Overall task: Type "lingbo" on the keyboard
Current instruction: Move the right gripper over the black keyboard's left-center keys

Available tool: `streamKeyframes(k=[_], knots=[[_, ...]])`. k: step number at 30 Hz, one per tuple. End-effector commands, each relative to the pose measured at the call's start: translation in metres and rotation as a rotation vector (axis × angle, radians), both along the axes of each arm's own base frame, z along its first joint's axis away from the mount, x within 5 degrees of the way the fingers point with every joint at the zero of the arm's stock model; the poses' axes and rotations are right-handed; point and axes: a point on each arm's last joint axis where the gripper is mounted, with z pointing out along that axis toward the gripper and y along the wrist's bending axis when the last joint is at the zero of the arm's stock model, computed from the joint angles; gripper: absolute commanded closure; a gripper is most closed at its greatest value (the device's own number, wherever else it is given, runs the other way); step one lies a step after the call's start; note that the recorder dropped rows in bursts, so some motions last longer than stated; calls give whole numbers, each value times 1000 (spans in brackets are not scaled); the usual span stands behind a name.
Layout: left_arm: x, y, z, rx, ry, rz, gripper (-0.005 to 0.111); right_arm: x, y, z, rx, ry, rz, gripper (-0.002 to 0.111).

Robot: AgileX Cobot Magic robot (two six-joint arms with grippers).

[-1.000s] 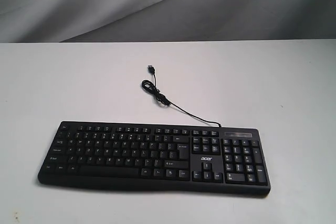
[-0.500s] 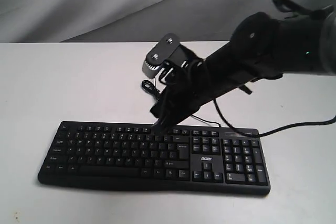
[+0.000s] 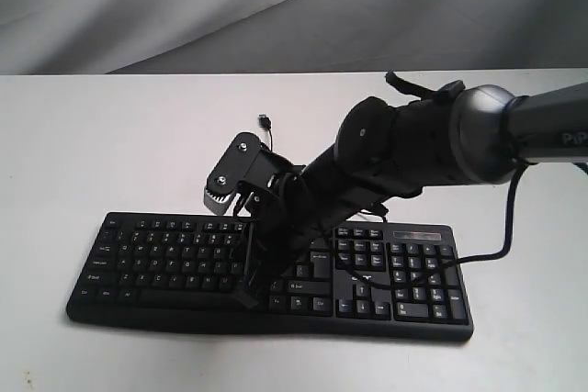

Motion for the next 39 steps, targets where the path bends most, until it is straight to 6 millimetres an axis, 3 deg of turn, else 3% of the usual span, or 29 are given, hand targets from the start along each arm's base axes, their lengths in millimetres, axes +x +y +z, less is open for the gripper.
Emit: streamKeyframes(k=[1,16,39], knots=[[0,0,-1,-6,-1,0,106,3,2,-2,-4,-22,-2,108],[1,0,-2,-7,12,1,106,6,2,-19,-27,-11,-20,108],[1,0,-2,-7,12,1,106,6,2,-26,-35,9,-25,108]])
